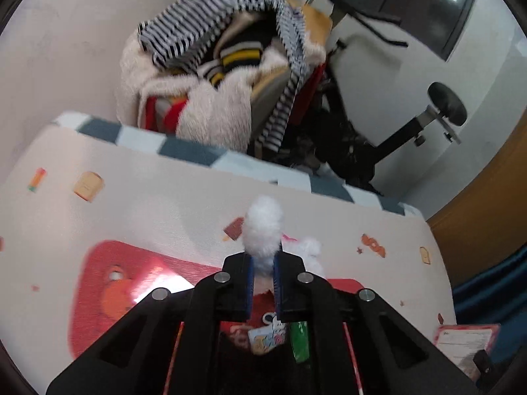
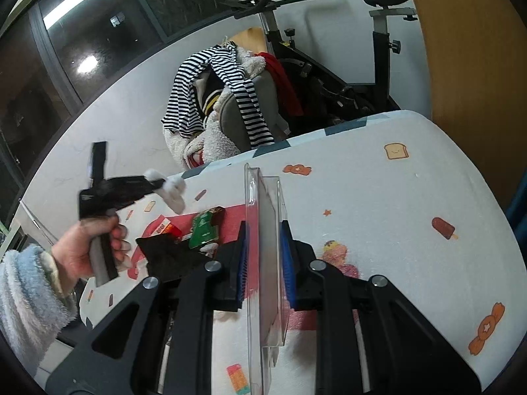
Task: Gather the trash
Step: 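Grasp the white fluffy toy with the left gripper while the right gripper holds the box, then carry the toy and box over the brown bin and open both grippers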
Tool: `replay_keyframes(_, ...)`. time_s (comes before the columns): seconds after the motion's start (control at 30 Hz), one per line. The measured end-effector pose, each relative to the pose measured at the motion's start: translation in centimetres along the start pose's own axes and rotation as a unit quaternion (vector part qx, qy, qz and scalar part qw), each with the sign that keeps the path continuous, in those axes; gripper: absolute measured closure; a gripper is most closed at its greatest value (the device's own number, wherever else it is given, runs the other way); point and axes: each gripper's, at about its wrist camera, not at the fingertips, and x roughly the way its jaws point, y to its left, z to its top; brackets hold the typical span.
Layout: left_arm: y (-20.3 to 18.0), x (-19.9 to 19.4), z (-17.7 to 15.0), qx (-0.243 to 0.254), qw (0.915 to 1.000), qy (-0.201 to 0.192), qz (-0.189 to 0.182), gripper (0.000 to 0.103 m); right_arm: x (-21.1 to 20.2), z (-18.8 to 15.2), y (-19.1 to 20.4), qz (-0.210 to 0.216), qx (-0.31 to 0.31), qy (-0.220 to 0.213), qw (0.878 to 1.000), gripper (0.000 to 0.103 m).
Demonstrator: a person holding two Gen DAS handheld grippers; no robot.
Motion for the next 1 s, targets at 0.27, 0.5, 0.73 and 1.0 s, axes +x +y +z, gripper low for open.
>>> replay_keyframes(0.27, -1.7, -9.8, -3.0, 0.067, 0.9973, -0.029, -0.009, 0.094, -2.9, -1.0, 4.2, 0.015, -0.026, -0.005, 1.000, 0.082)
replay_keyframes(0.5, -3.1, -17.6, -9.1, 0.107, 0.9931, -0.034, -0.032, 0.094, -6.1, -3.1, 7.1, 0.036, -0.030, -0.006, 0.999, 0.082)
replay_keyframes(0.73, -2.4, -23.0, -15.5, 0.102, 0.9925, -0.039, -0.055, 0.093, -8.9, -5.9, 9.4, 0.050, -0.039, -0.004, 0.998, 0.082)
replay_keyframes(1.0, -1.3, -26.2, -23.5, 0.123, 0.9899, -0.037, -0.061, 0.093, -11.4, -9.2, 11.2, 0.059, -0.049, 0.001, 0.997, 0.082)
